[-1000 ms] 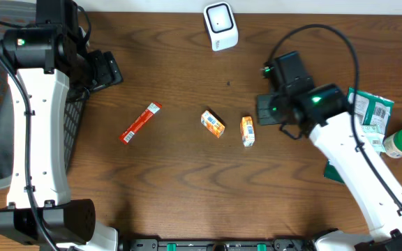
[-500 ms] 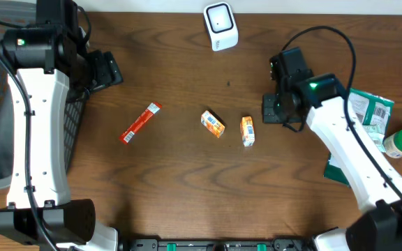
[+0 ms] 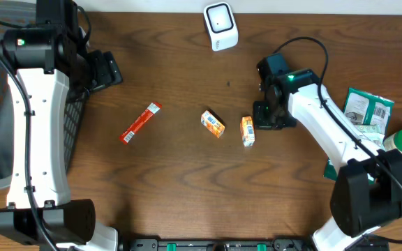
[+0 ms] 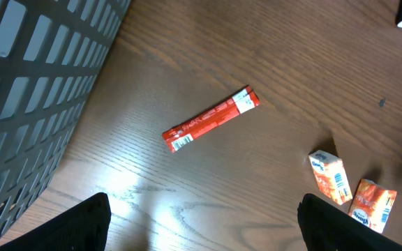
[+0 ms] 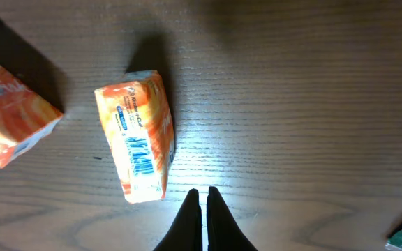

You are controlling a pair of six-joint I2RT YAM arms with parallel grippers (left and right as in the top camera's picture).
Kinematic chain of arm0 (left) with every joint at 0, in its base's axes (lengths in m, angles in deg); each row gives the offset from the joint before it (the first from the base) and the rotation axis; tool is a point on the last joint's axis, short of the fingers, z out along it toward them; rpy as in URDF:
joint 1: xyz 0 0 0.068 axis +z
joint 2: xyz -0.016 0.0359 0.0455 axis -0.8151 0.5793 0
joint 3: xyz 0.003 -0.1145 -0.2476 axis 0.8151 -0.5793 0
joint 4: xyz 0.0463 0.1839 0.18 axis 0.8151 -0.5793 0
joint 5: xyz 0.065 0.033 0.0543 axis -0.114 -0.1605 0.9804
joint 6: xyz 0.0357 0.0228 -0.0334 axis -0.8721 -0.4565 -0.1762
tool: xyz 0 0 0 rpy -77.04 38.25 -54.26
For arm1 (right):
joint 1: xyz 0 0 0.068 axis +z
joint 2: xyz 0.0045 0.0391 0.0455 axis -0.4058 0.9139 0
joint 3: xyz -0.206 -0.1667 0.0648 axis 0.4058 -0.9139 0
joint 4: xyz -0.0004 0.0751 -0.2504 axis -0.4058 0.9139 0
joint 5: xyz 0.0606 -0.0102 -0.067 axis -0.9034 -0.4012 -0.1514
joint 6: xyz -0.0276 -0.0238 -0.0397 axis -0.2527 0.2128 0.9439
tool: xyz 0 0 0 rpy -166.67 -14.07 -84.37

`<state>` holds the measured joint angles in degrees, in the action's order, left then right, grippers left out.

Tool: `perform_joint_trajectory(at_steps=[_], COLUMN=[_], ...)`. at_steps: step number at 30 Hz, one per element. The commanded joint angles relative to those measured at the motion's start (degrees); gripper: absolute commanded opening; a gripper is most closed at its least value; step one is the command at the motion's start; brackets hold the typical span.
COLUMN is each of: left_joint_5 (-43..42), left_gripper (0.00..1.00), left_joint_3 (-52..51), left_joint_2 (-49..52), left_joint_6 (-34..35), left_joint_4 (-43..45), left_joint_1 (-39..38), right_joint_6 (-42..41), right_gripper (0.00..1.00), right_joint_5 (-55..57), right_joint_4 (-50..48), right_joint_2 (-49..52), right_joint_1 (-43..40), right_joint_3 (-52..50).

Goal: Scan the item barcode
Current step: 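Grasp the first orange tissue pack with the right gripper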

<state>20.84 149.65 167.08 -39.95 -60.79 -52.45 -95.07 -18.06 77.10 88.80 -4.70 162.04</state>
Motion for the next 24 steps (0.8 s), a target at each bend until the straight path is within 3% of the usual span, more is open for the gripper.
perform_joint_trajectory(at_steps=[1,24], left_joint_5=[0.11,0.11], left_gripper=[0.86,0.86], left_joint_3=[-0.22,-0.22], left_joint_2=[-0.39,-0.39], left_joint_6=[-0.72,-0.72], left_joint_4=[-0.33,-0.33], left_joint_1=[0.04,0.02], right_joint_6=[-0.79,-3.74], right_gripper=[0.01,0.01], right_joint_5=[-2.8,-5.51], right_joint_4=[-0.57,-10.05], right_joint_2=[2.03,2.67], right_joint_1=[-0.39,2.03], right_joint_3=[-0.42,-8.33])
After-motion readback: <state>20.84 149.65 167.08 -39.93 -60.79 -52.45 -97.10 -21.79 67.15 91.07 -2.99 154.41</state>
